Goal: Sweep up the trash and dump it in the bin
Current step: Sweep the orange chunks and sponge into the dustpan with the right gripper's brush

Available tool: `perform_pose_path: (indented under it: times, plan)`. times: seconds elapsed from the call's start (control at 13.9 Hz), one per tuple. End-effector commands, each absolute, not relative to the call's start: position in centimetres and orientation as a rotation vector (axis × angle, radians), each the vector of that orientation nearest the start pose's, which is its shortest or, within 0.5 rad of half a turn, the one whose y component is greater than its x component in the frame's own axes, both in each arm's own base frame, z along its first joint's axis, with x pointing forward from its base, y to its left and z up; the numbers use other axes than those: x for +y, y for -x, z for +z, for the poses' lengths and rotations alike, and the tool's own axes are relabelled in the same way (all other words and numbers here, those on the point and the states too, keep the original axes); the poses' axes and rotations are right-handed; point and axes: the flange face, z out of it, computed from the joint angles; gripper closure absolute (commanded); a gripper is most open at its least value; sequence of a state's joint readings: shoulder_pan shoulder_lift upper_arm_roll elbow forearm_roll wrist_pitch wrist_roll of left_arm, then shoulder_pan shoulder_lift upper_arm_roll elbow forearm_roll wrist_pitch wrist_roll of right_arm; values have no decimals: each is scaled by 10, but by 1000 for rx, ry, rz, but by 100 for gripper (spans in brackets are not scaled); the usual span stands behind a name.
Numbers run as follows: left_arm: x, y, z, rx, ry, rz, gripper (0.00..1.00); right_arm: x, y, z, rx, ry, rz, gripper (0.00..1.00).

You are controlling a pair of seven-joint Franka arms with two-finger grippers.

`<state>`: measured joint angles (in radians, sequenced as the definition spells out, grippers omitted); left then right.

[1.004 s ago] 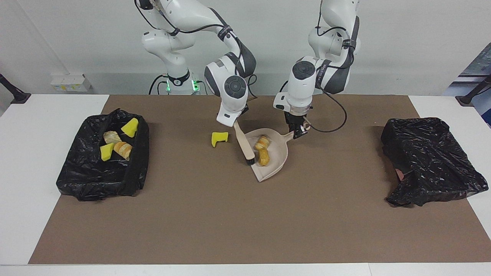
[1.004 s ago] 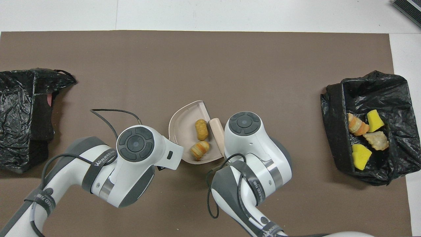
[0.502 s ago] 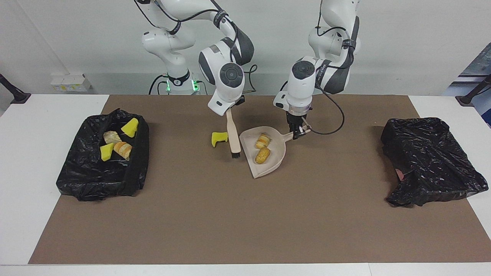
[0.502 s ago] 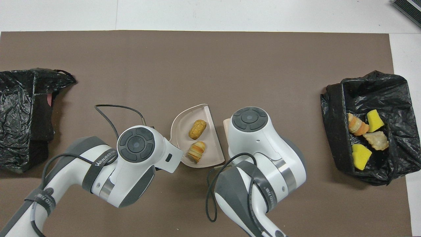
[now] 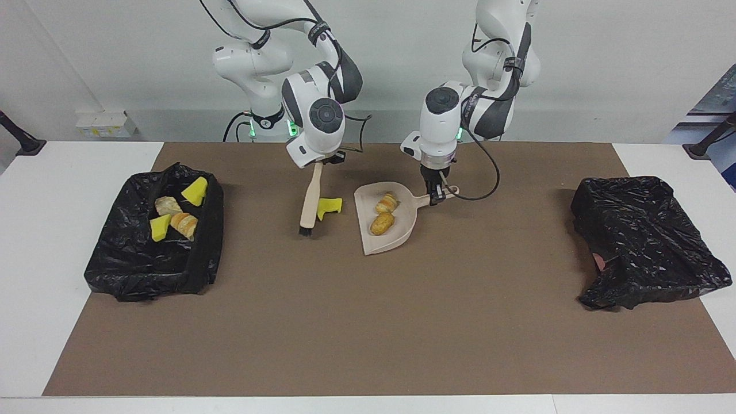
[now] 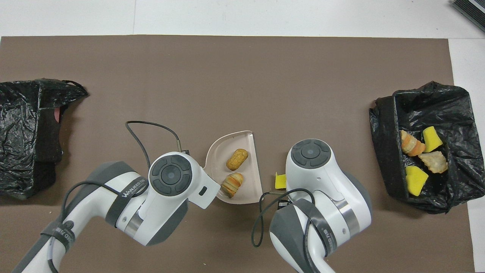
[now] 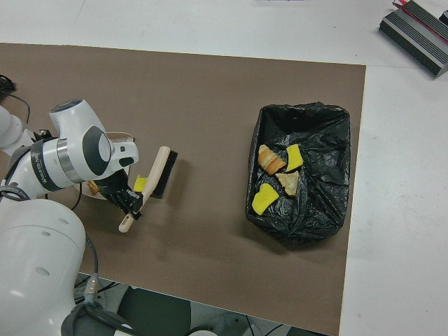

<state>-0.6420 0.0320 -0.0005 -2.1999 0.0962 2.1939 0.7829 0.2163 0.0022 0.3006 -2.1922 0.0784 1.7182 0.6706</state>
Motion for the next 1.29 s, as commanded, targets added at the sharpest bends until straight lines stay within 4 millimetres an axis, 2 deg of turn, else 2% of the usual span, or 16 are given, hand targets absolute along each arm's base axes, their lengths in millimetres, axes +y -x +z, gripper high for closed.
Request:
perform_pose_path:
  times: [0.0, 0.22, 0.36, 0.65, 0.79, 1.0, 1.22]
  plan:
    - [-323, -401, 368, 2060, 2244, 94, 100, 212, -398, 356, 351, 3271, 662, 100]
    - [-320, -393, 365, 2043, 2258, 104, 100, 218, -394, 349, 124, 3231, 719, 100]
    - [-321, -393, 365, 2044, 2258, 97, 100, 233, -388, 346, -1, 3154, 752, 100]
    - [-319, -392, 363, 2043, 2260, 95, 100, 281, -370, 361, -182, 3056, 740, 100]
    - [-318, -393, 363, 2040, 2263, 90, 100, 303, -371, 372, -209, 3028, 736, 100]
    - [-314, -397, 361, 2030, 2274, 77, 100, 312, -380, 388, -174, 3011, 732, 100]
    - [-287, -428, 361, 1974, 2327, 47, 100, 307, -386, 418, -104, 3020, 728, 100]
